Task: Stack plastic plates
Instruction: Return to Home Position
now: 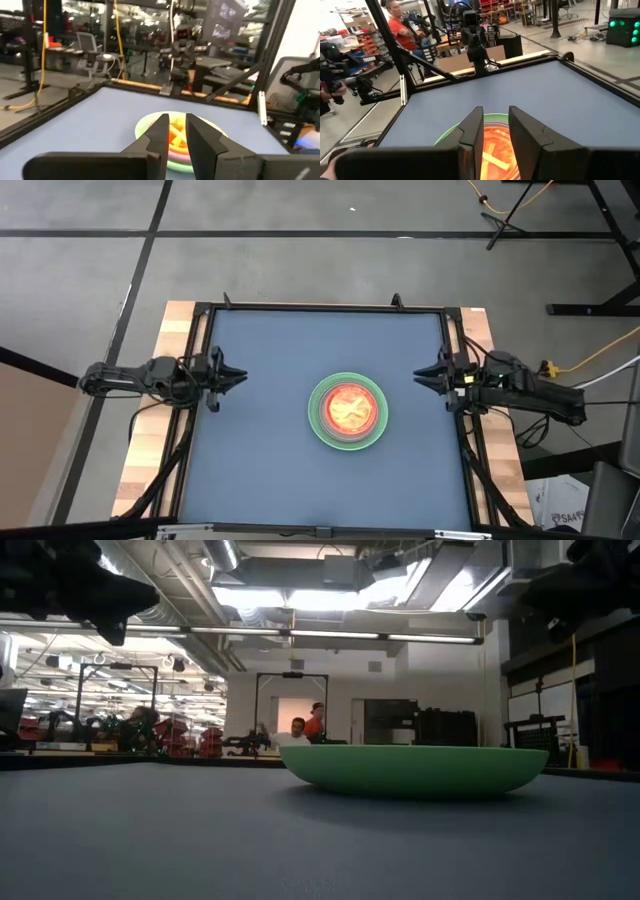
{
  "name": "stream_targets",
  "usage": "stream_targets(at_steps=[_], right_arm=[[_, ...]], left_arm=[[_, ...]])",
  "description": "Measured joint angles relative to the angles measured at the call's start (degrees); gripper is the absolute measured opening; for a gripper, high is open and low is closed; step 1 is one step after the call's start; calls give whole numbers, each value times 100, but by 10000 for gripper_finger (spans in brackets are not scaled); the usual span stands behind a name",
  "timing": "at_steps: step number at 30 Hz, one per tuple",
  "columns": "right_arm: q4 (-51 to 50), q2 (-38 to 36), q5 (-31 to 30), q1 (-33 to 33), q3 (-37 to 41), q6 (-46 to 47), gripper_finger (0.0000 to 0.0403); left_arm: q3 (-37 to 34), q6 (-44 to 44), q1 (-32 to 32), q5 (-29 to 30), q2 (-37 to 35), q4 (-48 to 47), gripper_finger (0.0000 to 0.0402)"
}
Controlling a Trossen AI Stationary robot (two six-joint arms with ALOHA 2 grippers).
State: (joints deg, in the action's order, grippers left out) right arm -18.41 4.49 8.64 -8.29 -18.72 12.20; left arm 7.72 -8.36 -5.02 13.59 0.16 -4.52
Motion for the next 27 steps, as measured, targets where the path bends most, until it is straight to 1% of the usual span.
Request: stream_targets(at_steps=[3,7,9,11,17,24,27], right_arm=[[260,4,0,2,168,0,83],[304,7,0,2,362,62,83],[519,9,6,2,477,114,83],[700,4,118,0,587,125,83],[1279,7,448,1,940,252,83],[1315,7,442,2,1118,254,83],[1586,7,436,2,1253,254,83]], left_arm=[[-191,0,0,-111,-2,271,57],[-470,7,0,-117,-1,453,57],[-598,82,0,-113,-2,630,57],[-734,151,0,-115,-2,790,57],[-730,158,2,-113,-2,812,57],[-730,222,2,-110,-2,808,57],[-730,256,2,-108,-2,808,57]])
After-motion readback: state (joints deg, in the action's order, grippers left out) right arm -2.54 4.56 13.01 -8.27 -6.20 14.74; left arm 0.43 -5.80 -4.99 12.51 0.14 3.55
